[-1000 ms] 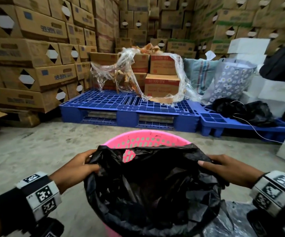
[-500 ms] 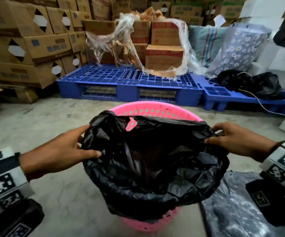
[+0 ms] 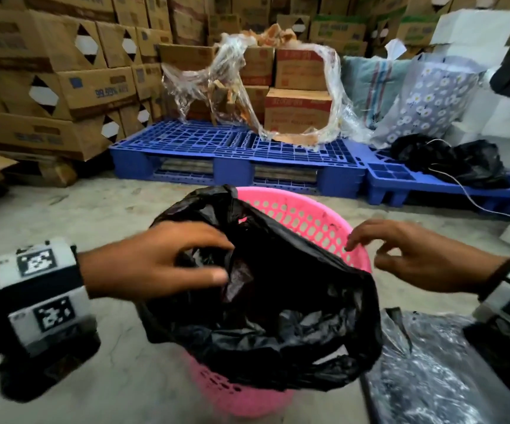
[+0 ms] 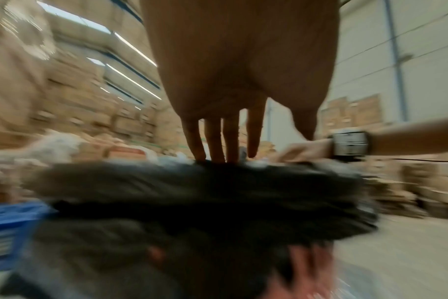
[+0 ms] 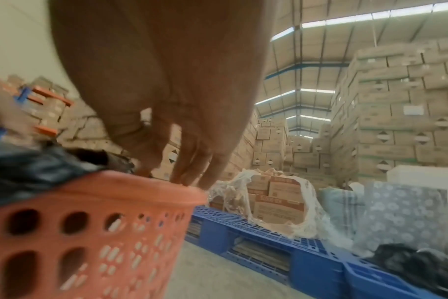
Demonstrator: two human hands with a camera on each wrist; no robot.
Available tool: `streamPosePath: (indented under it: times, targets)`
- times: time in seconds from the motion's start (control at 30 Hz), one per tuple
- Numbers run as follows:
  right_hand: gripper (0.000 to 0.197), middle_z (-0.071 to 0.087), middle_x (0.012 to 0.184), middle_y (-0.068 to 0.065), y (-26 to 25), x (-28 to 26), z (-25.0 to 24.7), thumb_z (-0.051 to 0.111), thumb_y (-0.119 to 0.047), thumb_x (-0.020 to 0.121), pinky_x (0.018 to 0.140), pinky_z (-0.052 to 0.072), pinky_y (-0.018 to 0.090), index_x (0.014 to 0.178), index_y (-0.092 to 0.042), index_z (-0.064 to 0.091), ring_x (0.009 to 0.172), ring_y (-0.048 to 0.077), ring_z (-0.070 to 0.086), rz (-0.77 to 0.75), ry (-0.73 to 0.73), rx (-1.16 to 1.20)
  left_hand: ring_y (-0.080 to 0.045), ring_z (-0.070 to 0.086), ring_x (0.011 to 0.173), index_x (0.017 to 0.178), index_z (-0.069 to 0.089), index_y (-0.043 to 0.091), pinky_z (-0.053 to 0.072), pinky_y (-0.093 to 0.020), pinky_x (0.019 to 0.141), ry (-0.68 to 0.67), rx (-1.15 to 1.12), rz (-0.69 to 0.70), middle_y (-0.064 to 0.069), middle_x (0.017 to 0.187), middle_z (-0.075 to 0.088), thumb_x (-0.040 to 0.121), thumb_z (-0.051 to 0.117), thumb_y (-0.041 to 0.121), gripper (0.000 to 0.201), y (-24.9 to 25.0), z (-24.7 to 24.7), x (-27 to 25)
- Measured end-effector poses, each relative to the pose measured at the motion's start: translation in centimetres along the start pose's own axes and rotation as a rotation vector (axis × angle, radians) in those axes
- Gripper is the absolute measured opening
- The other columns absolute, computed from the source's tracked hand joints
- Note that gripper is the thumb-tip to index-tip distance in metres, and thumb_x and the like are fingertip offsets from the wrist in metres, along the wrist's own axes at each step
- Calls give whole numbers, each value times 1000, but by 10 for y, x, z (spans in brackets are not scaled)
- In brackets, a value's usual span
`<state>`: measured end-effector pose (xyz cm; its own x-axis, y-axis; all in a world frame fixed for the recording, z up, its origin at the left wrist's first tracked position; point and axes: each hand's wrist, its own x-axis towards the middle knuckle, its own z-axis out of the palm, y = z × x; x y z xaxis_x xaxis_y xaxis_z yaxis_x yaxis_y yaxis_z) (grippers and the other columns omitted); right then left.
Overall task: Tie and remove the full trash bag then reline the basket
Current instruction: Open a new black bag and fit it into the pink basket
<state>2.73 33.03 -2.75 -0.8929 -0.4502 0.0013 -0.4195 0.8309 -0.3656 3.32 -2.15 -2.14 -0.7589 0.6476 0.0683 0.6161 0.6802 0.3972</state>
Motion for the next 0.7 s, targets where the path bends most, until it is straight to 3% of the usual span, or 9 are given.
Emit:
streamPosePath:
  times: [0.1,0.2,0.3,0.37,0.43,0.5,0.53,0.6,0.7]
  targets:
    - [39,56,130,-2,9,1,1,58,-16,67,101,34,28,101,-34,64,120,15,49,-121,-125,-136,1,51,111,122,55,31,39,-18,95,-203,82,200,16,118,60,75,56,65,59,20,22,-21]
    - [31,66,117,-4,16,-1,9,72,-23,71,90,46,42,100,-32,68,110,20,58,-217,-50,-375,-12,55,112,99,66,21,38,-34,97,-252,205,316,7,107,68,83,55,55,39,6,29,-22]
    - [22,70,100,-10,6,-9,12,71,-27,74,80,49,34,96,-31,69,98,12,56,-304,-24,-411,-4,39,126,102,65,30,25,-27,104,-244,311,301,17,118,64,84,53,56,34,-20,14,-18]
    - [13,70,92,-8,-13,-16,16,62,-32,83,77,47,27,93,-27,69,90,12,58,-363,-42,-310,-8,34,127,105,65,34,30,-29,103,-191,490,326,14,122,62,83,52,49,29,-38,1,-9]
    - [20,67,87,-7,-40,-19,26,53,-40,89,74,46,26,92,-25,67,85,13,60,-389,-72,-236,-16,29,135,118,59,34,31,-35,105,-200,682,213,8,136,53,82,50,34,37,-44,-13,4]
    - [25,65,83,-4,-71,-15,39,51,-43,90,71,42,28,90,-22,64,83,17,58,-459,-92,-210,-21,33,136,128,52,28,30,-37,107,-189,631,63,2,142,47,78,42,22,51,-37,-19,17]
    - [24,66,83,-1,-83,-10,45,53,-43,89,71,40,31,90,-21,63,83,20,57,-502,-97,-210,-23,42,130,126,53,24,36,-37,104,-94,561,82,-1,137,51,77,40,21,51,-29,-19,22]
    - [23,69,87,3,-101,1,53,58,-41,86,72,42,35,93,-20,63,84,24,58,-568,-143,-193,-18,54,116,121,56,23,44,-35,97,23,409,111,-1,126,60,78,43,27,45,-4,-11,24]
    - [38,73,100,-3,-91,2,35,66,-50,78,79,49,30,105,-22,66,92,13,64,-459,-264,-73,-9,62,95,113,59,23,50,-32,82,-95,201,46,5,107,69,78,49,60,52,26,11,2]
